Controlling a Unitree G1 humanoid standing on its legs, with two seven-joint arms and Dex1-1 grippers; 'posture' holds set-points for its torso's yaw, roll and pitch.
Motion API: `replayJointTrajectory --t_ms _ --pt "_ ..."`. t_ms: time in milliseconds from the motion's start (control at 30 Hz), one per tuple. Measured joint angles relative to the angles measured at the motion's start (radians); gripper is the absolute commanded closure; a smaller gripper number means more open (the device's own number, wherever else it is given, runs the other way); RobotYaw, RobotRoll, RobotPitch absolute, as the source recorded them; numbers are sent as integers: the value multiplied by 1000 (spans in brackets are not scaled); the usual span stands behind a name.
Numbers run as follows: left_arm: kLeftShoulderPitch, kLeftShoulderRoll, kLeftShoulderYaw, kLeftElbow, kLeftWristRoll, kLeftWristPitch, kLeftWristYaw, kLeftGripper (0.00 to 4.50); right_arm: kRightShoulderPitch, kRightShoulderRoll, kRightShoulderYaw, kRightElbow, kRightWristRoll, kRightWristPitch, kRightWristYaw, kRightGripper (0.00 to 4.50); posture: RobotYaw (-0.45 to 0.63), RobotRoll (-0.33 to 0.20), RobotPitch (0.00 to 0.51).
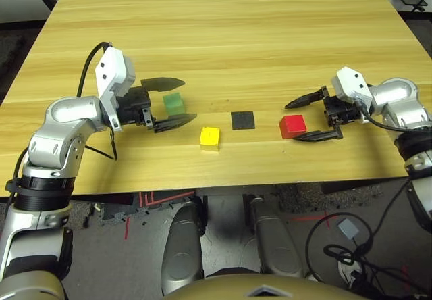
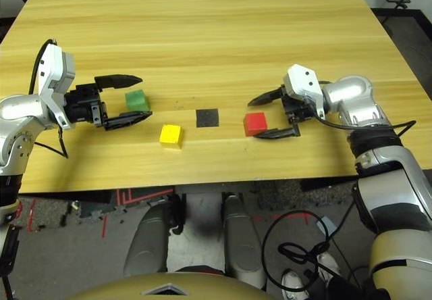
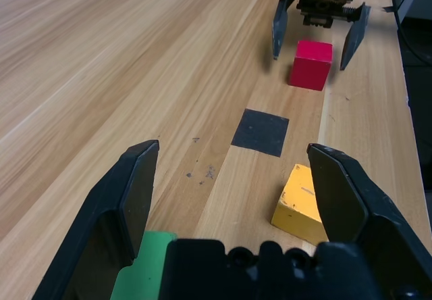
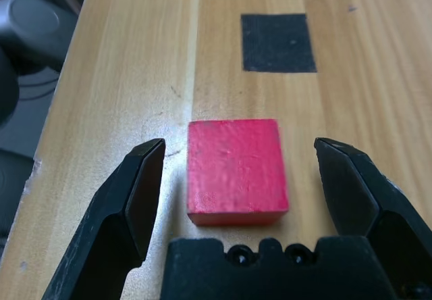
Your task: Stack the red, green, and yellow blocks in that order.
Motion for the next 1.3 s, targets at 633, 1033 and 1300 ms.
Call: replayJointTrajectory --t_ms 633,1033,1300 --pt "38 13 40 -60 -5 69 46 0 -94 138 -80 25 -108 122 -2 2417 278 -69 235" --pt "4 5 29 -103 -6 114 80 0 -135 319 -100 78 -233 143 -97 2417 351 -62 249" --pt "50 5 42 -153 -20 135 114 0 -161 341 -133 154 -283 91 -119 2417 356 -68 257"
